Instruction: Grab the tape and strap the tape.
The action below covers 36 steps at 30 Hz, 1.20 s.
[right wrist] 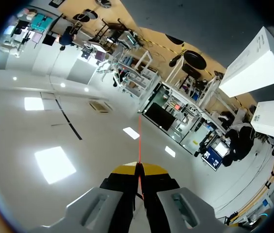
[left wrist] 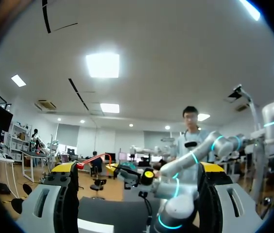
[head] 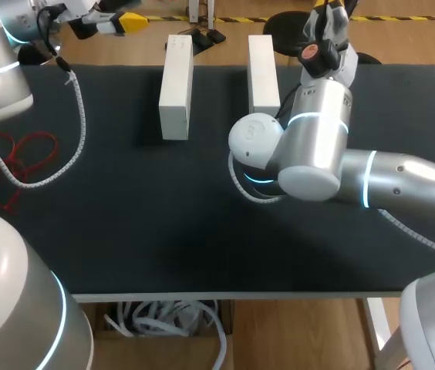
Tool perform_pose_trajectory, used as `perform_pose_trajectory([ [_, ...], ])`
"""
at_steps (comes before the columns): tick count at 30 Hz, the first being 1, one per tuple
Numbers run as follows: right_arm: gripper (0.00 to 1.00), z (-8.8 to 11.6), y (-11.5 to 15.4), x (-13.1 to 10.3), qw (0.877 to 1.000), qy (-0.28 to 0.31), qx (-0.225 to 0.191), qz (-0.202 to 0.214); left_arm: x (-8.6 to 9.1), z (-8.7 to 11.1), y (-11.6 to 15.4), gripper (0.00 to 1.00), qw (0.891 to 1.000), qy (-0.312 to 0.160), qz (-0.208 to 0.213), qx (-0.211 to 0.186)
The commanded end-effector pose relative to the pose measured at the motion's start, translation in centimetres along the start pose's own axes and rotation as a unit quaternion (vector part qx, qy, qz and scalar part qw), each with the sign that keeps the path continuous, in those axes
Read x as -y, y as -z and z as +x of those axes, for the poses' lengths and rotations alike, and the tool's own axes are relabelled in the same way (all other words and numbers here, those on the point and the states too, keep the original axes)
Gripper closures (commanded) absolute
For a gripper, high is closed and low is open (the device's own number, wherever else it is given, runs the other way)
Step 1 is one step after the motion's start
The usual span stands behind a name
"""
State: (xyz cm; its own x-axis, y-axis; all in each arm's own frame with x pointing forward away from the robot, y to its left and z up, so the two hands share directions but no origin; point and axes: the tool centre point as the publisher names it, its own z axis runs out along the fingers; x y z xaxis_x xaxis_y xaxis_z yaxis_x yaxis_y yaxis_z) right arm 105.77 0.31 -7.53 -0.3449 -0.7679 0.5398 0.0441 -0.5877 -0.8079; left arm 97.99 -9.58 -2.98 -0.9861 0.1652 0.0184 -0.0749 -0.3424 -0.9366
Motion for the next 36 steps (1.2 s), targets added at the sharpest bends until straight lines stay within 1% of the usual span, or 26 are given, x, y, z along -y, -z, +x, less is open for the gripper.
perform_pose_trajectory([
  [1,1.0,0.05,0.01,0.18,1.0,0.001,0.001,-0.003,-0.06,-0.15,0.15,0.0,1.0,0.001,0.001,-0.003],
  [14,1.0,0.05,0.01,0.18,1.0,0.001,0.001,-0.003,-0.06,-0.15,0.15,0.0,1.0,0.001,0.001,-0.003],
  [15,1.0,0.05,0.01,0.18,1.0,0.001,0.001,-0.003,-0.06,-0.15,0.15,0.02,1.0,0.001,0.001,-0.003],
  [16,1.0,0.05,0.01,0.18,1.0,0.001,0.001,-0.003,-0.06,-0.15,0.15,0.28,1.0,0.001,0.001,-0.003],
  [17,1.0,0.05,0.01,0.18,1.0,0.001,0.001,-0.003,-0.06,-0.15,0.15,0.29,1.0,0.001,0.001,-0.003],
  [18,1.0,0.05,0.01,0.18,1.0,0.001,0.001,-0.003,-0.06,-0.15,0.15,0.24,1.0,0.001,0.001,-0.003],
  [19,1.0,0.05,0.01,0.18,1.0,0.001,0.001,-0.003,-0.06,-0.15,0.15,0.39,1.0,0.001,0.001,-0.003],
  [20,1.0,0.05,0.01,0.18,1.0,0.001,0.001,-0.003,-0.06,-0.15,0.15,0.48,1.0,0.001,0.001,-0.003],
  [23,1.0,0.05,0.01,0.18,1.0,0.001,0.001,-0.003,-0.06,-0.15,0.15,0.48,1.0,0.001,0.001,-0.003],
  [25,1.0,0.05,0.01,0.18,1.0,0.001,0.001,-0.003,-0.06,-0.15,0.15,0.55,1.0,0.001,0.001,-0.003],
  [27,1.0,0.05,0.01,0.18,1.0,0.001,0.001,-0.003,-0.06,-0.15,0.15,0.55,1.0,0.001,0.001,-0.003],
  [29,1.0,0.05,0.01,0.18,1.0,0.001,0.001,-0.003,-0.06,-0.15,0.15,0.51,1.0,0.001,0.001,-0.003],
  [30,1.0,0.05,0.01,0.18,1.0,0.001,0.001,-0.003,-0.06,-0.15,0.15,0.42,1.0,0.001,0.001,-0.003],
  [32,1.0,0.05,0.01,0.18,1.0,0.001,0.001,-0.003,-0.06,-0.15,0.15,0.43,1.0,0.001,0.001,-0.003],
  [33,1.0,0.05,0.01,0.18,1.0,0.001,0.001,-0.003,-0.06,-0.15,0.15,0.45,1.0,0.001,0.001,-0.003],
  [34,1.0,0.05,0.01,0.18,1.0,0.001,0.001,-0.003,-0.06,-0.15,0.15,0.51,1.0,0.001,0.001,-0.003],
  [36,1.0,0.05,0.01,0.18,1.0,0.001,0.001,-0.003,-0.06,-0.15,0.15,0.52,1.0,0.001,0.001,-0.003],
])
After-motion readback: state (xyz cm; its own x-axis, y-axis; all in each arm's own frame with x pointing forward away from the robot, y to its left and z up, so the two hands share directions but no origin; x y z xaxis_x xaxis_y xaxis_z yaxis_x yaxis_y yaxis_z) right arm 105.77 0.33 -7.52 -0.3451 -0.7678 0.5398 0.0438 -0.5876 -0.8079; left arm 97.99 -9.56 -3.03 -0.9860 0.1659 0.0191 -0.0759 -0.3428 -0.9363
